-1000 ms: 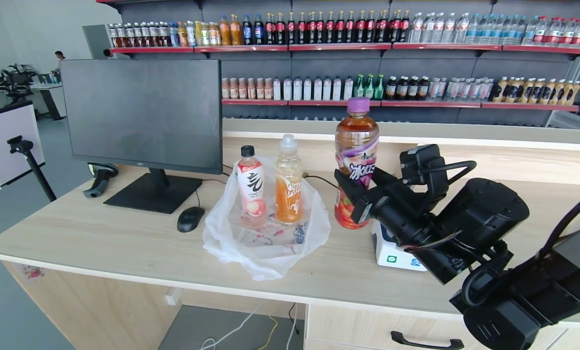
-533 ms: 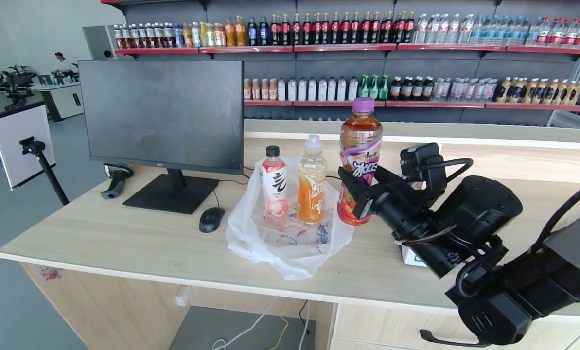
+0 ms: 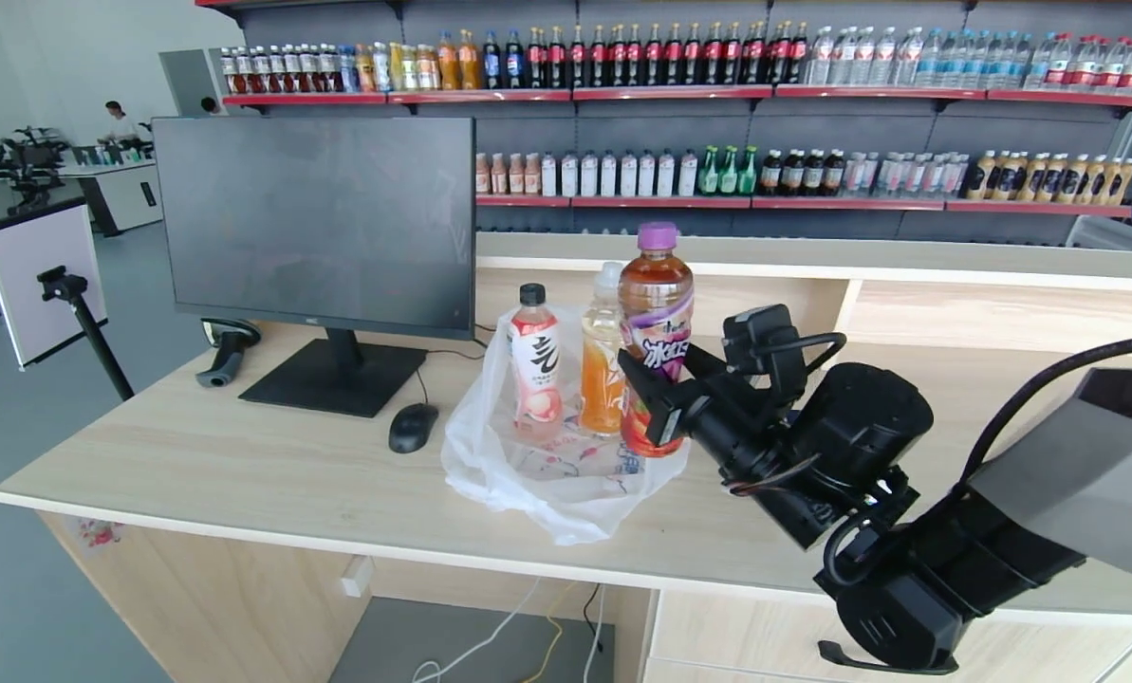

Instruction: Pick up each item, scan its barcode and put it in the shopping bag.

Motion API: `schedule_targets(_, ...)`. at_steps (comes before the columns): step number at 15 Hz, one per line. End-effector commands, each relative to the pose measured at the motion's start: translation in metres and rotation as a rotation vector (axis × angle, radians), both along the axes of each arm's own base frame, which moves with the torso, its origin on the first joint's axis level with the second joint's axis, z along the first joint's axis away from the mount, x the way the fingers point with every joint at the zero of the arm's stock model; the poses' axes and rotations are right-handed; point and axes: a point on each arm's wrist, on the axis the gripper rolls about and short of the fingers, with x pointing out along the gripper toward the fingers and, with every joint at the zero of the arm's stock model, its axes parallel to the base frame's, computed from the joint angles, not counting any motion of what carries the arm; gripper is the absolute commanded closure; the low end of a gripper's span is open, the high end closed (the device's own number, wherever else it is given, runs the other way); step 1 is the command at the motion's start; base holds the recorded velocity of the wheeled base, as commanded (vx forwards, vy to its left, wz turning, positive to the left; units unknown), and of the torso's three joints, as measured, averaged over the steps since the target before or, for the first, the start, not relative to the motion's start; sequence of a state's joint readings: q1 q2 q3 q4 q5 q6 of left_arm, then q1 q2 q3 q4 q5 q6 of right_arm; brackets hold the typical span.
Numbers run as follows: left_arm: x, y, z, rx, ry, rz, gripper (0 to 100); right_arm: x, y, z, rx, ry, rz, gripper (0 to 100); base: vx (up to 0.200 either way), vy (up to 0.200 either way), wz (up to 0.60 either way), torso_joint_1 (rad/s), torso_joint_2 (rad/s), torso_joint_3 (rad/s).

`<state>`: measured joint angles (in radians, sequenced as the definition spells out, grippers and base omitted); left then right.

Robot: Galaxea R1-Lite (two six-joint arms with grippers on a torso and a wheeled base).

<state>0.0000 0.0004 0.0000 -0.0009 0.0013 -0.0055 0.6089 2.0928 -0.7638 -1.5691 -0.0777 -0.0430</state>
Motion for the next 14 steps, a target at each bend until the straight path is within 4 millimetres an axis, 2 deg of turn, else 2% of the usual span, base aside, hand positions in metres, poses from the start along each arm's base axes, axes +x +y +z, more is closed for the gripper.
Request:
schedule_targets(1,0.0,0.0,0.0,-0.001,0.0,0.002,0,0.007,0.011,-0.016,-0.005,0.032,0.015,100,0.0,0.0,0.0,0.0,0.0,0.0)
schedule_targets(4,0.0,0.0,0.0,-0.001,0.0,0.0,0,0.01,0.01,-0.02,0.024,0.058,0.014,100,0.0,0.0,0.0,0.0,0.0,0.0)
schedule_targets(9,0.0,0.0,0.0,-0.001,-0.001,0.0,0,0.025,0.023,-0.033,0.071,0.081,0.032,100,0.0,0.0,0.0,0.0,0.0,0.0)
schedule_targets(14,0.0,0.0,0.0,-0.001,-0.001,0.0,0,0.04,0.033,-0.059,0.074,0.114,0.032,100,0.0,0.0,0.0,0.0,0.0,0.0)
